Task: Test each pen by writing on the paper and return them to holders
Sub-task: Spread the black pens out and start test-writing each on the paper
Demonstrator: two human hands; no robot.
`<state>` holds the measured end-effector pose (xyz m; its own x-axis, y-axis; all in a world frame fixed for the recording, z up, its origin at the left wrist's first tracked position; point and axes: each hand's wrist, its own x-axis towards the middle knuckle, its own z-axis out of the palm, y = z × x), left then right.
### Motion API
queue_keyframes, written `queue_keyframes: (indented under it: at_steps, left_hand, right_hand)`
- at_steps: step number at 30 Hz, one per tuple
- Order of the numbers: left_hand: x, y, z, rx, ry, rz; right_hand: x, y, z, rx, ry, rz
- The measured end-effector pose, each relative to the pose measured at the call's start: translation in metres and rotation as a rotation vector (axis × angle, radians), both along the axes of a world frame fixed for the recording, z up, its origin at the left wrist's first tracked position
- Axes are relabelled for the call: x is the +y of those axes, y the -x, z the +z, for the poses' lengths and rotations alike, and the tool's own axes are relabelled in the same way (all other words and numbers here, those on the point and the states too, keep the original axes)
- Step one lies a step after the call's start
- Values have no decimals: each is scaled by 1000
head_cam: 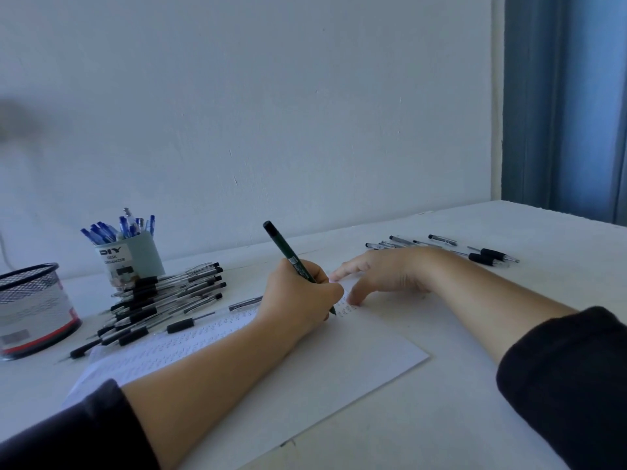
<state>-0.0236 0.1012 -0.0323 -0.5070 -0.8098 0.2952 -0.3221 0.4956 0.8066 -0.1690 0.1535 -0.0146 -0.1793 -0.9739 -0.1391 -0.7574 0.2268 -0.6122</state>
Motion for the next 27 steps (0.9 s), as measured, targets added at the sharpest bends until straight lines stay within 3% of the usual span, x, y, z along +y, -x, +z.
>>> queue_keyframes:
  at_steps: [19, 27]
  left_hand:
    - [-1, 1, 0, 9, 26, -7]
    - [-8, -2, 7, 155, -229, 11]
  right_hand:
    - [4, -2, 2, -1, -8, -7]
    - [-1, 2, -1, -43, 7, -30]
